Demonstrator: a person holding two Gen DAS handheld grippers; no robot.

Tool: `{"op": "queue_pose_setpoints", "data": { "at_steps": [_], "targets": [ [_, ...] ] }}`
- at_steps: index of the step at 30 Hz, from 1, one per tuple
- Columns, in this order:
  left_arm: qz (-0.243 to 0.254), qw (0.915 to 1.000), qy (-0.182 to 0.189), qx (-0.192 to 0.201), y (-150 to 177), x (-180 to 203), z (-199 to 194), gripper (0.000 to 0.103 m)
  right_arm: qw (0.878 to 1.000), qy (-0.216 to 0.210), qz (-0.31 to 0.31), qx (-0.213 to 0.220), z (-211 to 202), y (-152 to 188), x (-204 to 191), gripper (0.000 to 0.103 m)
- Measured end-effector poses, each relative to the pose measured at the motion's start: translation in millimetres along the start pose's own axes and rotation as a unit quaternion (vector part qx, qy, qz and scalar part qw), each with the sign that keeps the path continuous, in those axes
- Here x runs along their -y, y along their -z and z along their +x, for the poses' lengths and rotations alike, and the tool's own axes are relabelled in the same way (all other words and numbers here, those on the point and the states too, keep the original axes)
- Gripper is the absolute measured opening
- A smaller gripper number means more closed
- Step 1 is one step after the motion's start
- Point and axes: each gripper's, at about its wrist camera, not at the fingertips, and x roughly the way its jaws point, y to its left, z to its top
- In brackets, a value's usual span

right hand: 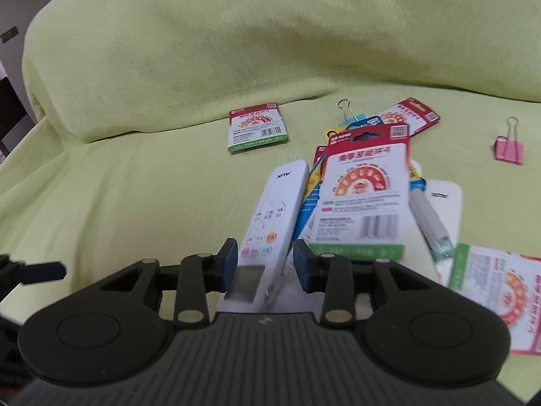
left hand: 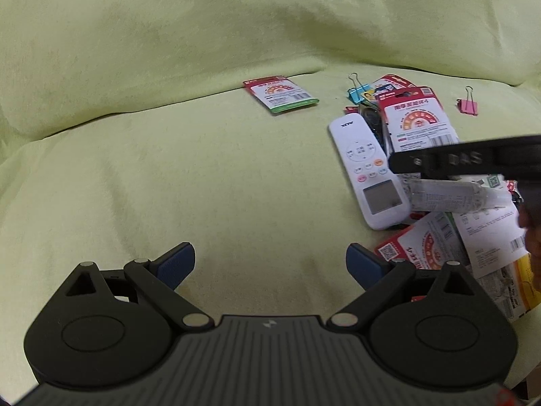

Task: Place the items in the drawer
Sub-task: 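Lower the right gripper onto the white AUX remote in the pile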

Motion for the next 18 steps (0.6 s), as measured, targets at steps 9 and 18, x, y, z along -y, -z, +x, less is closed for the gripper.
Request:
{"op": "queue_pose_setpoints", "data": {
  "at_steps": [9, 18],
  "targets": [
    [-0.001, 0.9999, -0.004, 0.016, -5, -12, 3, 0.097, 1.000, 0.015, 0.010, -0.022, 44, -15, 2, 0.032],
    [-0.007, 0.9996, -0.021, 0.017, -6, -24, 0, 0.097, 0.998, -0.038, 0.013, -0.053, 64, -18, -10, 0.033]
  ]
}}
